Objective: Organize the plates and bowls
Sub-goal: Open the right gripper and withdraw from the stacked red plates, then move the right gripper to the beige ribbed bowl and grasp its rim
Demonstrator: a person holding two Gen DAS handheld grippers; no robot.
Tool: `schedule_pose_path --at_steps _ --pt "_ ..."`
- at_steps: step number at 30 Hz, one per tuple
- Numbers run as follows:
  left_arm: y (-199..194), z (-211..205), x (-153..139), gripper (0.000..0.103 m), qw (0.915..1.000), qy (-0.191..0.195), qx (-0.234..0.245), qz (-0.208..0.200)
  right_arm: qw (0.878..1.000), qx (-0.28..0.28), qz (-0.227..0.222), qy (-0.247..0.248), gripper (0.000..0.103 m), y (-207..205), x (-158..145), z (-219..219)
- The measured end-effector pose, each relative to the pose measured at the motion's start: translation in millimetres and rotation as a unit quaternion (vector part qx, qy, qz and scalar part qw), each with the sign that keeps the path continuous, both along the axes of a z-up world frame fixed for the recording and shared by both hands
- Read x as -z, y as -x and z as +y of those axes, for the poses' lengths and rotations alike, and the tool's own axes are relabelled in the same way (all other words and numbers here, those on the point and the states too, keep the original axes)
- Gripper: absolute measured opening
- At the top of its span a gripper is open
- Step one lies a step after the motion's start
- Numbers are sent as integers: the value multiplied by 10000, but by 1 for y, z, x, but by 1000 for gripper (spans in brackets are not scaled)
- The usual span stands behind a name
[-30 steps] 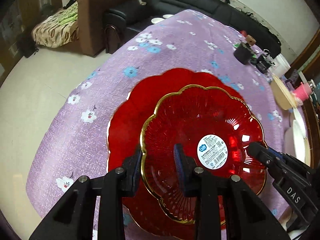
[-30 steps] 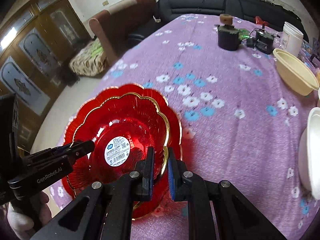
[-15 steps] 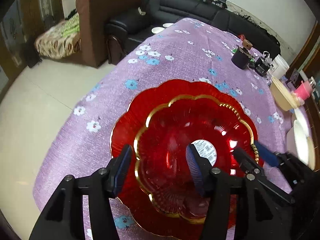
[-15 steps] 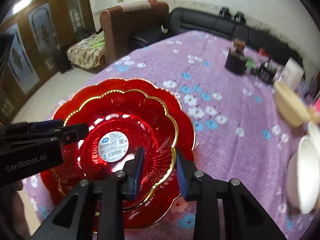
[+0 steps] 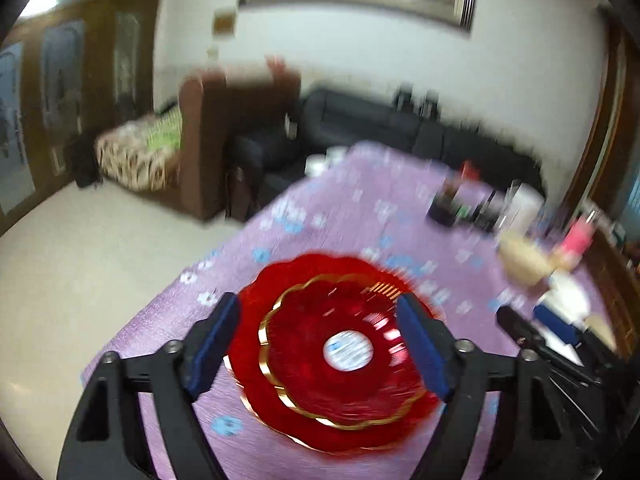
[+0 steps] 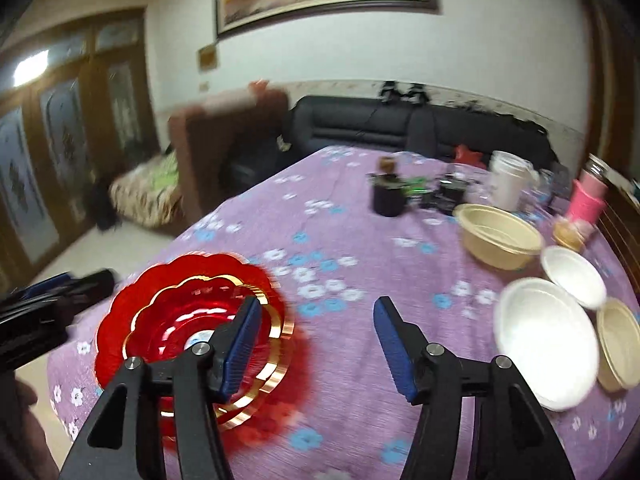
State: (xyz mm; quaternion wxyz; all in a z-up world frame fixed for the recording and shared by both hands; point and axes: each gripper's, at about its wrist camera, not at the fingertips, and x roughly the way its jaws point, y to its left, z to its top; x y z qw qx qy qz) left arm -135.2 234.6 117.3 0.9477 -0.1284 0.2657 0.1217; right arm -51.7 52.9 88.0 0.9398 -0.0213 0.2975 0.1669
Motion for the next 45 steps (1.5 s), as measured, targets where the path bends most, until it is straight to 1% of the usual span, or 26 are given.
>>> schedule_pose_path --at_steps 2,3,4,5,6,7,9,10,12,14,17,19,20,21,23,25,27,30,33,36,38,41,43,45 --pt "26 -20 0 90 9983 -71 -140 -562 9994 328 -84 -69 64 5 0 -27" --pt "41 -33 4 95 9958 -146 -224 -872 9988 470 -114 -87 64 7 0 -39" --pt "52 -45 8 98 9935 -228 -288 -1077 9982 585 -123 -102 63 9 1 -50" --pt "62 -59 16 99 9909 -351 -334 -1256 9972 728 -104 -116 63 9 1 -64" --pt "68 -73 23 100 9897 -479 -305 -1315 9963 848 -53 -130 63 9 2 -77" --pt "71 -84 29 100 9895 -605 -223 -1294 9951 977 15 -172 63 8 4 -92" --pt "73 -106 43 100 9901 -862 -121 -1100 9928 1166 93 -266 63 7 5 -114" --pt "73 -114 49 100 9912 -891 -81 -977 9912 1275 129 -337 63 7 5 -128" --pt "72 -128 58 100 9940 -824 65 -721 9887 1419 146 -460 63 7 5 -145" --pt "69 -140 62 100 9939 -958 116 -527 9862 1528 141 -622 63 7 4 -161" --pt "66 -149 59 100 9927 -1162 216 -221 9827 1626 140 -874 63 7 0 -179" --pt "67 -151 56 100 9913 -1266 283 -209 9815 1611 129 -1027 63 9 -4 -190" --pt "65 -154 53 100 9893 -1410 319 -216 9812 1603 72 -1075 63 11 -6 -196" --pt "62 -157 50 100 9870 -1554 367 -191 9809 1621 -10 -1077 63 14 -8 -203" --pt "58 -159 43 100 9840 -1703 509 -148 9789 1779 -137 -999 65 20 -9 -221" --pt "58 -158 34 100 9834 -1663 709 -132 9755 1925 -82 -1064 65 24 -6 -245" --pt "52 -156 24 100 9832 -1478 1069 3 9717 2086 9 -1112 65 26 -3 -265" --pt "44 -153 9 100 9813 -1334 1385 93 9633 2427 122 -1145 65 31 2 -295" --pt "38 -150 -5 100 9785 -1287 1610 29 9569 2603 260 -1259 65 34 7 -312" --pt "30 -145 -14 100 9777 -1195 1727 -22 9518 2703 386 -1396 65 31 11 -324" --pt "23 -141 -15 100 9776 -1032 1833 79 9491 2799 419 -1384 65 27 14 -330" --pt "12 -136 -10 100 9766 -697 2011 301 9401 3082 438 -1391 65 20 15 -348" --pt "7 -137 -2 100 9746 -557 2129 415 9313 3325 435 -1421 65 16 17 -363" --pt "1 -141 8 100 9736 -539 2163 491 9205 3613 400 -1431 65 14 20 -379"
